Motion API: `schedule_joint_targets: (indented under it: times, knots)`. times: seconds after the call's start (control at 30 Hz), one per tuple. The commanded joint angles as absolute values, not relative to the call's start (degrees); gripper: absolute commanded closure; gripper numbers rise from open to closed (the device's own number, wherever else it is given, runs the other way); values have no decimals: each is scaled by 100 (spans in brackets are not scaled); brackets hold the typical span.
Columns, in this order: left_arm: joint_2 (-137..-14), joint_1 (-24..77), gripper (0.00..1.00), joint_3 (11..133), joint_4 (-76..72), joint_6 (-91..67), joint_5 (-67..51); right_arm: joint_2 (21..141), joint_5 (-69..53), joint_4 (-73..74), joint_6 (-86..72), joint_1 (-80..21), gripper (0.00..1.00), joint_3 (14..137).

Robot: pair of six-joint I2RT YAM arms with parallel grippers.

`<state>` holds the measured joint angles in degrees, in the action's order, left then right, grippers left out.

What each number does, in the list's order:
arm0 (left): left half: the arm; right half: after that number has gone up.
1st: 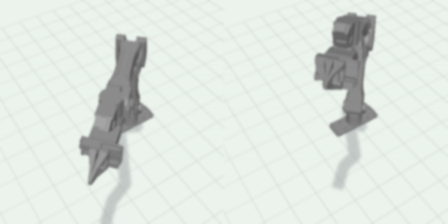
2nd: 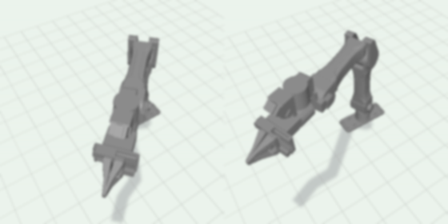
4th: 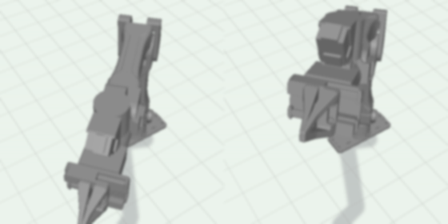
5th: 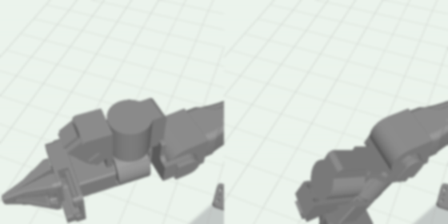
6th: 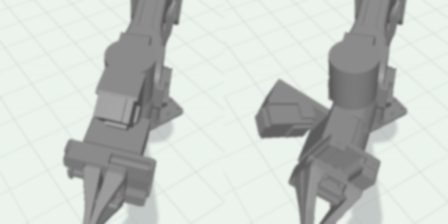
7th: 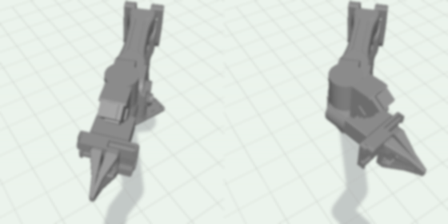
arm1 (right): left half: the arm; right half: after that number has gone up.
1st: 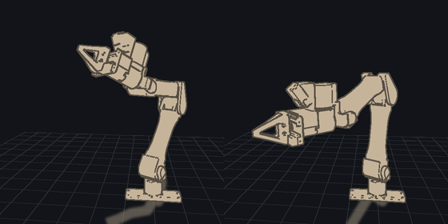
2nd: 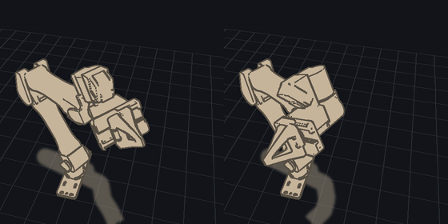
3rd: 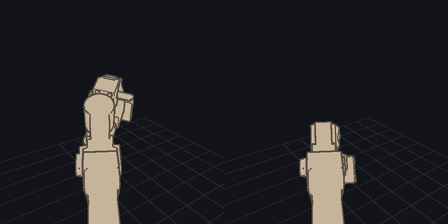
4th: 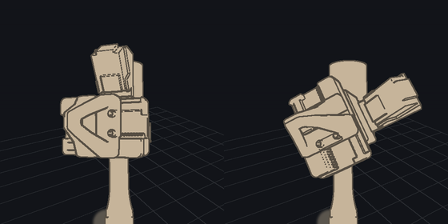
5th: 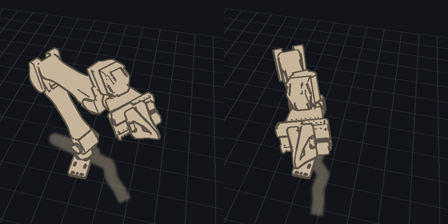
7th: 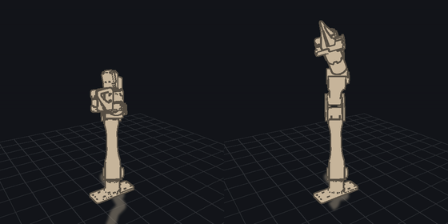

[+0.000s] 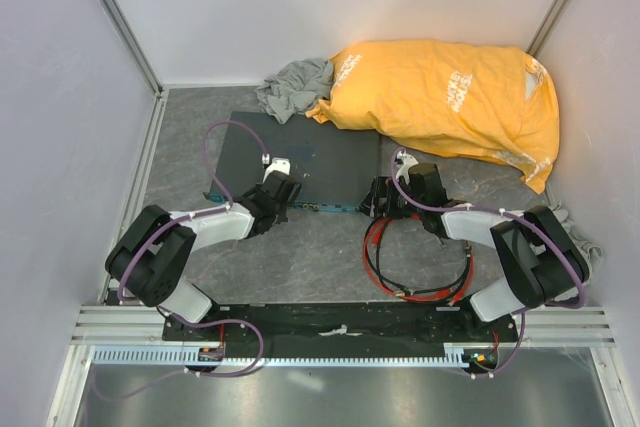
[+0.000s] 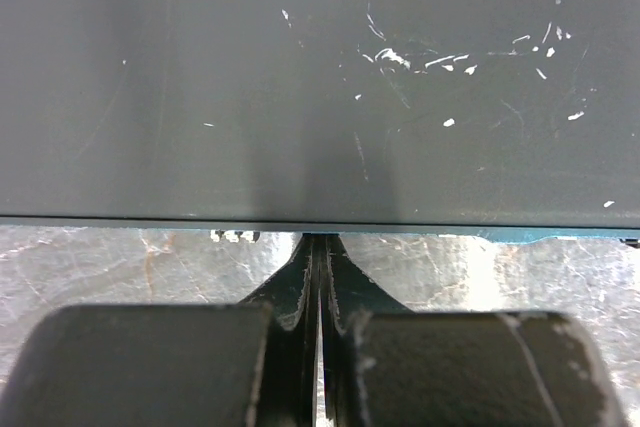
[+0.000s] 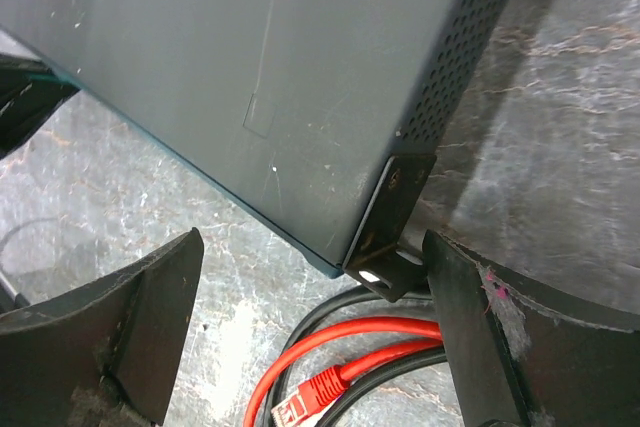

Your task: Insert the plug into the switch port

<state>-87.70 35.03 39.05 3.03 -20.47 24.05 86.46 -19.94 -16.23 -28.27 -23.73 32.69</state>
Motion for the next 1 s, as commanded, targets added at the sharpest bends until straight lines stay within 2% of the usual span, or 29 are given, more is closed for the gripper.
schedule_joint_targets:
  times: [0.0,0.27,0.53,0.77,0.8,0.87,0.97]
  knots:
    - [-8719,3410,98,4096,-1757,-1679,2787,8675,-2637,-1468,-2883,-2443,2,3024]
    - [-8684,3428,96,4122,-2337,-1222,2672,8534,-2567,-1292,-2734,-2408,2,2909]
    - [-8807,3419,86,4306,-2207,-1291,2690,8359,-2409,-1108,-2716,-2408,2,2874]
    - [-7913,3419,69,3929,-801,-2082,2268,7542,-1460,-212,-2567,-2399,2,3146]
    - [-7780,3419,62,3868,-626,-2179,2163,7437,-1172,-11,-2532,-2408,2,3190]
    - [-7446,3419,57,3727,-116,-2232,2066,7164,-889,368,-2496,-2399,2,3339]
    - [-6769,3419,43,3674,640,-2268,1899,6856,-160,1009,-2461,-2399,2,3524]
